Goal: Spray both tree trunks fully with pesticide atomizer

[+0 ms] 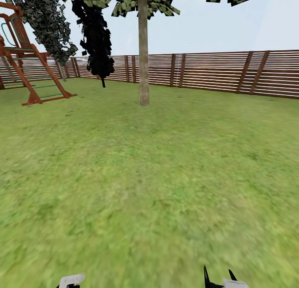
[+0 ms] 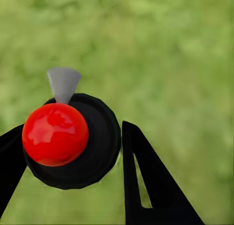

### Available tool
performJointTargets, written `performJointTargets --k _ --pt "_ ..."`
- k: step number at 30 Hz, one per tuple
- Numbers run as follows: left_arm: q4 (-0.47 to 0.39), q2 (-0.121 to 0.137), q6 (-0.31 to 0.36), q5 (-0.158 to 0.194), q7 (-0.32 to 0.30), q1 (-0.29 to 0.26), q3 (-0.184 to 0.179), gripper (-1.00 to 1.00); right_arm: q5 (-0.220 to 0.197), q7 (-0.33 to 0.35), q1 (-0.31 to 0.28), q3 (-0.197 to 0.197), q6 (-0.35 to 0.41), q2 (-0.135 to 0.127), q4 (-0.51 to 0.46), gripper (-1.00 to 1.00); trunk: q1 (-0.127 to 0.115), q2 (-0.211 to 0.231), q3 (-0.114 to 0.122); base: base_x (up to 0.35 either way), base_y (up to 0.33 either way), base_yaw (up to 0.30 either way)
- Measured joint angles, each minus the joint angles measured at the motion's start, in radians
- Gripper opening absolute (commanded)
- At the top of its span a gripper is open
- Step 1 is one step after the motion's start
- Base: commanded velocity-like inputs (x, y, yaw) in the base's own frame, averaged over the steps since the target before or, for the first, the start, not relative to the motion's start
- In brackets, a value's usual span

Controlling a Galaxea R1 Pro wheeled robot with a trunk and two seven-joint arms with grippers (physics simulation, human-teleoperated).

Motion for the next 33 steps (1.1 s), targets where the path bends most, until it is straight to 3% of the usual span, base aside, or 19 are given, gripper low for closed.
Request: performJointTargets --k 33 --pt "0.000 0.000 0.000 0.000 0.000 0.000 0.001 -1.00 0.000 0.000 0.000 0.000 0.000 0.000 0.000 1.00 0.000 0.000 0.000 0.338 0.000 0.000"
